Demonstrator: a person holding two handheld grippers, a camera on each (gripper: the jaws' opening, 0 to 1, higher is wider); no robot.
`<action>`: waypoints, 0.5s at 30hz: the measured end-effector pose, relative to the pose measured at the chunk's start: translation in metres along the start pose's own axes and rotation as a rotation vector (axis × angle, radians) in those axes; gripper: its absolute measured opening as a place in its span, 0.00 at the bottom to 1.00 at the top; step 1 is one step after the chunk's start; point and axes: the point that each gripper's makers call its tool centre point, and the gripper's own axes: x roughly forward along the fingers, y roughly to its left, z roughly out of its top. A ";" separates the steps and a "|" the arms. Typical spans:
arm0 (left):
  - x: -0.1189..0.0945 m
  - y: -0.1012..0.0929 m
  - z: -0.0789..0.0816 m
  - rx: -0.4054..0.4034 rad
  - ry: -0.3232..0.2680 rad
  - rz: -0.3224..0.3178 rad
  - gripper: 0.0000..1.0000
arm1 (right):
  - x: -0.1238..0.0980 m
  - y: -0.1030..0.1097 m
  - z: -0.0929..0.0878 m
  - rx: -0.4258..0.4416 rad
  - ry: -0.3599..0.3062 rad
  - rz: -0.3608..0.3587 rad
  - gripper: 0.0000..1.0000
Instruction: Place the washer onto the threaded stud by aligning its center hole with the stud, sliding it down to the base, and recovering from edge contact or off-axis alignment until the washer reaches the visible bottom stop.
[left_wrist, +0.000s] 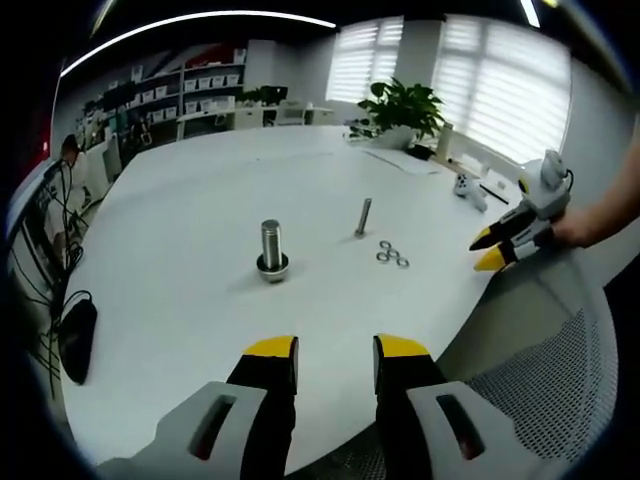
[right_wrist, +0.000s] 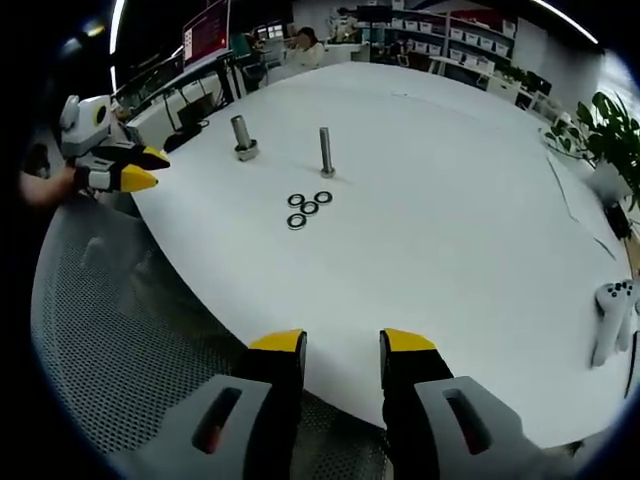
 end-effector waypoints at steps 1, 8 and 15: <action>0.000 0.000 0.000 0.001 0.000 0.000 0.28 | 0.000 0.000 -0.001 -0.001 0.004 0.002 0.32; -0.002 0.001 0.001 -0.010 -0.015 0.001 0.28 | 0.003 0.011 0.003 -0.058 0.053 0.037 0.34; -0.003 0.001 0.002 -0.009 -0.021 0.001 0.29 | 0.007 0.018 0.006 -0.068 0.078 0.050 0.35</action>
